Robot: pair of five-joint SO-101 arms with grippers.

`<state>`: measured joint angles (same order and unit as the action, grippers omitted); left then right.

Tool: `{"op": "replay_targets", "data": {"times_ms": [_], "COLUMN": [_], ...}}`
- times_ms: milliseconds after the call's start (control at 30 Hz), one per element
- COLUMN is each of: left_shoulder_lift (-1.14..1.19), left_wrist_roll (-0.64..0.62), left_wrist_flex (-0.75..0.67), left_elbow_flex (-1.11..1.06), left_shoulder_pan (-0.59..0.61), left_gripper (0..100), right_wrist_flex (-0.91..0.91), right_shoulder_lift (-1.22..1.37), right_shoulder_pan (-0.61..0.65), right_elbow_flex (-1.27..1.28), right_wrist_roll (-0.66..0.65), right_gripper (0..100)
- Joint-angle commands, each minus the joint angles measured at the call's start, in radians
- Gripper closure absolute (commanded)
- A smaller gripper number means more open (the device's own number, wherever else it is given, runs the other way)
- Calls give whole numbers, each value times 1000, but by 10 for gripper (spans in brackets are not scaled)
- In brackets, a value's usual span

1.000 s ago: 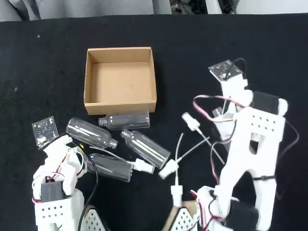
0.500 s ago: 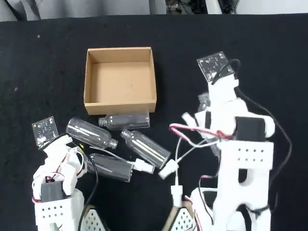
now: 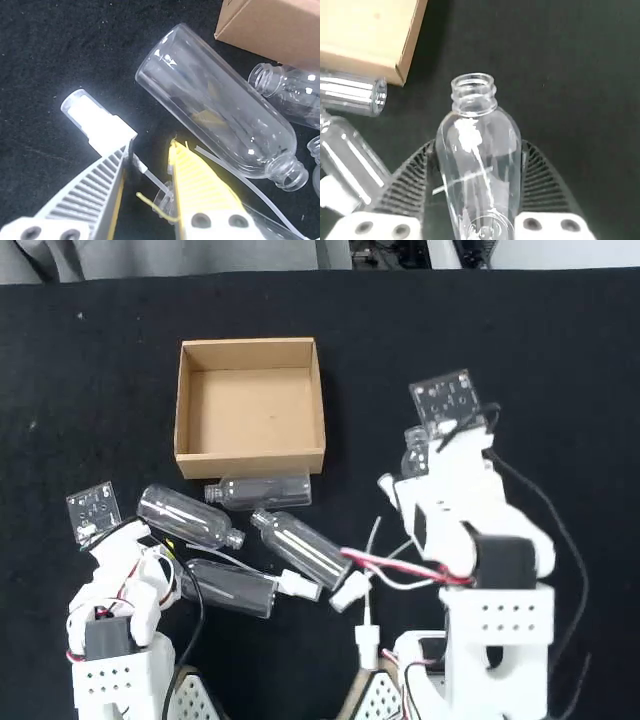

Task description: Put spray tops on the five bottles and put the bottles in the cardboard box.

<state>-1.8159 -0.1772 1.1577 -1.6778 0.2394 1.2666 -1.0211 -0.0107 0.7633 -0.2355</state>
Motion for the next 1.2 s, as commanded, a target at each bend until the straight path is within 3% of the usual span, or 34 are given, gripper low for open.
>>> {"op": "replay_targets", "data": {"times_ms": [0, 400, 867, 1033, 1167], "left_shoulder_lift": [-5, -8, -6, -6, -5], "left_wrist_roll": [2, 9, 11, 132, 121], "left_wrist_flex": [-2, 37, 40, 80, 118], "left_elbow_flex": [-22, -2, 182, 240, 289], "left_shoulder_pan": [-1, 12, 8, 1, 7], "left_gripper": [877, 877, 876, 873, 873], "right_wrist_flex": [-100, -212, -275, -272, -267], "right_shoulder_lift": [-116, -312, -567, -668, -719], "right_shoulder_pan": [20, 69, 95, 95, 95], "right_elbow_flex": [77, 321, 519, 562, 581], "right_wrist_roll": [8, 63, 69, 69, 69], "right_gripper": [907, 907, 907, 907, 907]}}
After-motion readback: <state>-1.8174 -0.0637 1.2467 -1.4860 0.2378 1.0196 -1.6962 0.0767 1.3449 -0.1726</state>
